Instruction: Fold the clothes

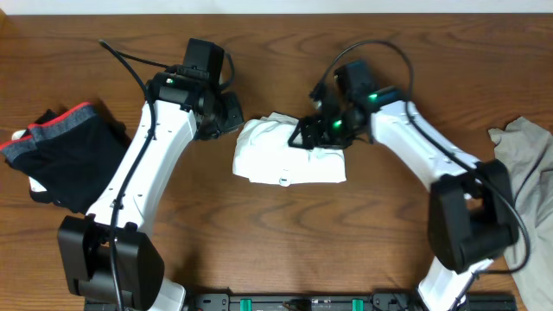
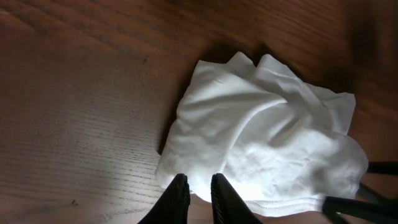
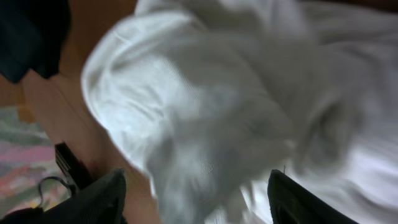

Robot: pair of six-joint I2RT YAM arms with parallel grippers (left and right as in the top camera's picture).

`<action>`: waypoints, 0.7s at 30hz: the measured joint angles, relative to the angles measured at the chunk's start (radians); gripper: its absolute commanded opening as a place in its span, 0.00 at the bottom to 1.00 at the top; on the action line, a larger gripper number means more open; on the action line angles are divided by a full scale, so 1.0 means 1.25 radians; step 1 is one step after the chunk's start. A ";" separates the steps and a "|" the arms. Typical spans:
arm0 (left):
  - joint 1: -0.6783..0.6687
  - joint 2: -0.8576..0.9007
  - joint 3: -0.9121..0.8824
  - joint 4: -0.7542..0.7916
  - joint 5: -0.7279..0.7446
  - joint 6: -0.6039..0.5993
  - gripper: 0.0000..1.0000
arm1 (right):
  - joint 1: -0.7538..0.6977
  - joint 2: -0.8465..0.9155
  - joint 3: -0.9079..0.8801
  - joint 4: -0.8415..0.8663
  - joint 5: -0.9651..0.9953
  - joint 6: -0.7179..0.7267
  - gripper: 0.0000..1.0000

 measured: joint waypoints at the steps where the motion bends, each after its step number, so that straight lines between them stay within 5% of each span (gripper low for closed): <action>1: 0.000 0.000 0.000 -0.001 0.000 0.000 0.16 | 0.009 0.012 -0.002 0.009 0.000 0.005 0.48; 4: 0.000 0.000 0.000 -0.002 0.000 0.003 0.16 | 0.028 0.041 -0.006 0.022 -0.003 0.017 0.12; 6: 0.000 0.000 0.000 -0.002 0.000 0.006 0.16 | 0.034 0.048 -0.007 0.021 -0.023 0.030 0.01; 21: 0.000 0.000 0.000 -0.002 -0.003 0.021 0.16 | -0.070 -0.110 0.136 -0.217 0.054 0.010 0.09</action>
